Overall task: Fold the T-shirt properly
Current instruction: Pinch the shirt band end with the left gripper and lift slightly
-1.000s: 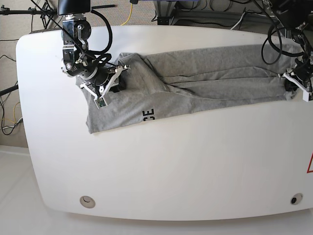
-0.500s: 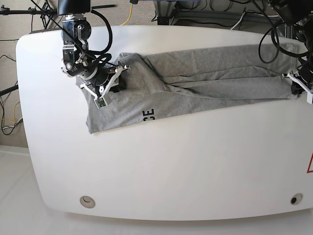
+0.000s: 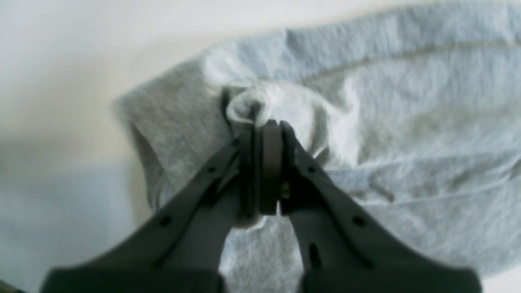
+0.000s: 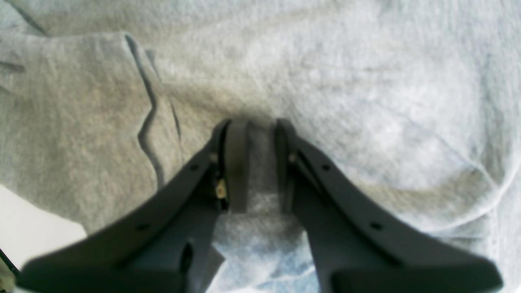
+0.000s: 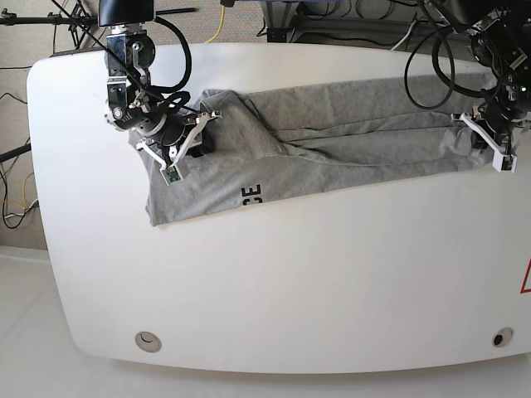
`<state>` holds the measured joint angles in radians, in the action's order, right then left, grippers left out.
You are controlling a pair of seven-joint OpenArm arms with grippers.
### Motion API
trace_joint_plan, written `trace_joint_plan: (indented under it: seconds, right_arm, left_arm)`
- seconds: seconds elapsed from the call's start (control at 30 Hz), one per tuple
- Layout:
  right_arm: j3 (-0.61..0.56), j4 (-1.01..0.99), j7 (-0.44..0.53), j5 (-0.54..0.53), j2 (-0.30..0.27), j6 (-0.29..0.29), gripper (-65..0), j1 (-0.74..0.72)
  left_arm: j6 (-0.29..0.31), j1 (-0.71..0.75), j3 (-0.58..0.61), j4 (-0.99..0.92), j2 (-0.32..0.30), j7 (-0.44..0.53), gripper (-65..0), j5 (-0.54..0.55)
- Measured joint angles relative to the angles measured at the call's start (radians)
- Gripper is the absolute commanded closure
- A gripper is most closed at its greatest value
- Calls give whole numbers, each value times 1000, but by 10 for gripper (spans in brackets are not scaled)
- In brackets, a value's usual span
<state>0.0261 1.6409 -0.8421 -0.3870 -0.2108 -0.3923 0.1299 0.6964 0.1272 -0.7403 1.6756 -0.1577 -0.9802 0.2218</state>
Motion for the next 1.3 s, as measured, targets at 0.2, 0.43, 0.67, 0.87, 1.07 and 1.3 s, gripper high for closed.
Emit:
trace_joint_plan:
  seconds: [0.2,0.43,0.67,0.87,1.07,1.3]
  right_arm:
    - [1,0,1,-1,-2,0,-115,2]
    - [3,0,1,-1,0,0,-115,2]
    - [3,0,1,-1,0,0,-115,2]
    - [3,0,0,-1,0,0,-116,2]
    - [3,0,1,-1,0,0,-116,2]
    - [3,0,1,-1,0,0,-117,2]
  left_arm:
    - [1,-3,16,7,31,1,-4,7]
    - [0,0,19,5,50,1,-4,3]
    - [1,-21,27,5,77,-17,-8,3]
    - [1,-25,31,5,79,-47,-8,3]
    - [1,-22,1,5,17,-47,-13,1]
    - [1,-9,-24,5,-34,-29,-189,-5]
